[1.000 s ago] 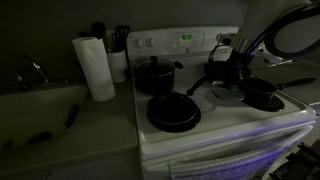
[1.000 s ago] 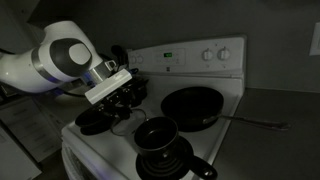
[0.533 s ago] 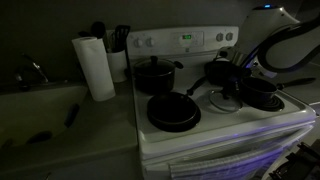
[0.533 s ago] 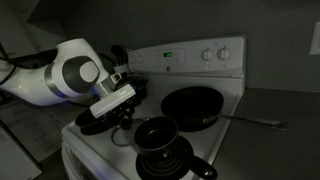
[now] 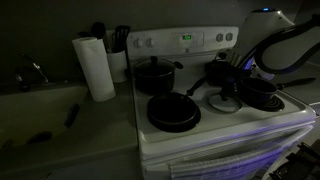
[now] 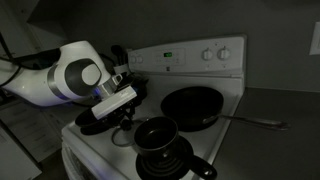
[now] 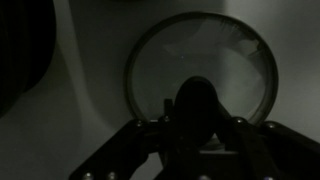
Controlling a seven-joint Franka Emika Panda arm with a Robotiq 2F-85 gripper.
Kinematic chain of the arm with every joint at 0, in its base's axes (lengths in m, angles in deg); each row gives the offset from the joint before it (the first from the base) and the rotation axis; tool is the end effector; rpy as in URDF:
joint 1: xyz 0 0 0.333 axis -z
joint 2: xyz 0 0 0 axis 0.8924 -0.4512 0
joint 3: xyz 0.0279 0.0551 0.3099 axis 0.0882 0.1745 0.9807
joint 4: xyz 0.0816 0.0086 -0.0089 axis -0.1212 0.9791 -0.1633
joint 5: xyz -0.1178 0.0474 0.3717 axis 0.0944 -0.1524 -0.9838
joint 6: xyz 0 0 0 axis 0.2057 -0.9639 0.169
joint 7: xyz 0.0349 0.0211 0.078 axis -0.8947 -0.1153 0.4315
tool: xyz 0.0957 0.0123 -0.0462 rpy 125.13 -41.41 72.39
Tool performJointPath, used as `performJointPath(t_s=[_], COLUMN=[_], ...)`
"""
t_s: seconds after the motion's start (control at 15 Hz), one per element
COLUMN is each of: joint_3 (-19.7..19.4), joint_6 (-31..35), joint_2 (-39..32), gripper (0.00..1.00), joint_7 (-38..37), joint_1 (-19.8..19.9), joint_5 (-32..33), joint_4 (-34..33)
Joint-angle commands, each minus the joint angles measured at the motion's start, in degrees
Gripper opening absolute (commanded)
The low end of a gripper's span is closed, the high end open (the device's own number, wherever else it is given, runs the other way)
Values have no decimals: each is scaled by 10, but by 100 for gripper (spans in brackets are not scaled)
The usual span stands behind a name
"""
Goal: Remove the lid from the pot on the right front plate of the stove
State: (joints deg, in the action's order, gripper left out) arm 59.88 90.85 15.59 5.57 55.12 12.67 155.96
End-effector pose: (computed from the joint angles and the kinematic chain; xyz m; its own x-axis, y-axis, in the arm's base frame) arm 0.4597 0.0952 0.3176 0.5599 0.8244 0.0833 0.8060 -0.5651 0.1762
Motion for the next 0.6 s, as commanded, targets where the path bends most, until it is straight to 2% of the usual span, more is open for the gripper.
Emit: performJointPath(t_s=[0.0, 0.07, 0.13, 0.47, 0.53], joint_3=[4, 4, 4, 4, 4], joint_6=[4, -1, -5, -28, -31], joint_2=[-22, -18, -16, 5, 9], gripper=[15, 65, 66, 98, 99], joint_7=[24, 25, 23, 39, 42], joint_1=[0, 1, 2, 5, 6], joint_5=[-15, -12, -6, 11, 17], joint_4=[-6, -7, -7, -9, -10])
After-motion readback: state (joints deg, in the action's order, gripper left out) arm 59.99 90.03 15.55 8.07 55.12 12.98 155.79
